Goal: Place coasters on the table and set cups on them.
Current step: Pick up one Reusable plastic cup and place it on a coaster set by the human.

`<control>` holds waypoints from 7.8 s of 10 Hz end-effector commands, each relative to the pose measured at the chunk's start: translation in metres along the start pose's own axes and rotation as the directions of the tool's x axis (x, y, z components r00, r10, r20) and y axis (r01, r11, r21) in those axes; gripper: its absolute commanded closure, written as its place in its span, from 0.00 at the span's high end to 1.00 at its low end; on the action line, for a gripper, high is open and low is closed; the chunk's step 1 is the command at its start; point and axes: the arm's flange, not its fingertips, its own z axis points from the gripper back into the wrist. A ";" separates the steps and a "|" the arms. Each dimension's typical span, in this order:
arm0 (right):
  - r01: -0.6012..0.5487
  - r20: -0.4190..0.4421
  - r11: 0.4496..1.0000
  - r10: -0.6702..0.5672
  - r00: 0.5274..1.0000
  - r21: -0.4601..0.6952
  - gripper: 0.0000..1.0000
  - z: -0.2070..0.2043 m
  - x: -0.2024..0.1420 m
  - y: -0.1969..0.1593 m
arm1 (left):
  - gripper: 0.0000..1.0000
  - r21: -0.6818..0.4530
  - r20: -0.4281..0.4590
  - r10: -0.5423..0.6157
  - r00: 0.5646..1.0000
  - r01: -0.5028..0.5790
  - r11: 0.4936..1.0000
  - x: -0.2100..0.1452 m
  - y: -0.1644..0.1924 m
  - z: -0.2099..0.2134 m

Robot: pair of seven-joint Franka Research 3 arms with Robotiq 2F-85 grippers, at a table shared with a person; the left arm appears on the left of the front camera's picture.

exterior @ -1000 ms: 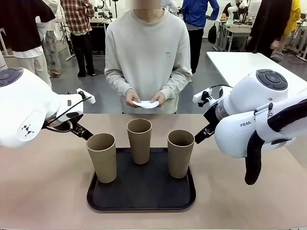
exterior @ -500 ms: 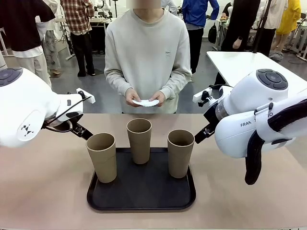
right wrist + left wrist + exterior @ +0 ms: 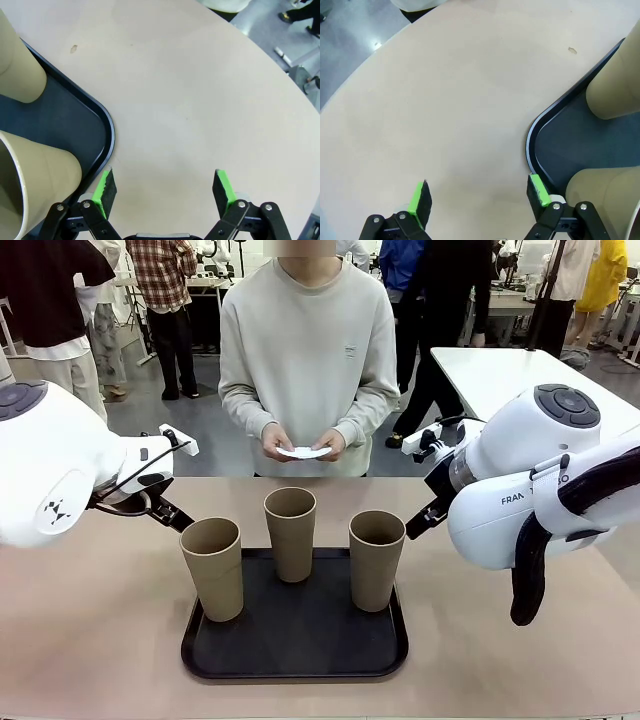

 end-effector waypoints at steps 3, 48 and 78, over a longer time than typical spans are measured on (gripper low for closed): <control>0.000 0.000 1.000 0.000 1.000 0.000 1.00 0.000 0.000 0.000 | 1.00 0.000 0.000 0.000 1.000 0.000 1.000 0.000 0.000 0.000; 0.720 -0.397 0.067 -0.796 0.456 0.691 1.00 0.209 -0.202 -0.215 | 1.00 -0.783 -0.432 0.716 0.549 -0.622 0.004 -0.182 0.219 0.167; 0.720 -0.397 0.067 -0.796 0.456 0.691 1.00 0.209 -0.202 -0.215 | 1.00 -0.787 0.035 -0.078 0.996 0.075 0.613 -0.068 0.180 0.149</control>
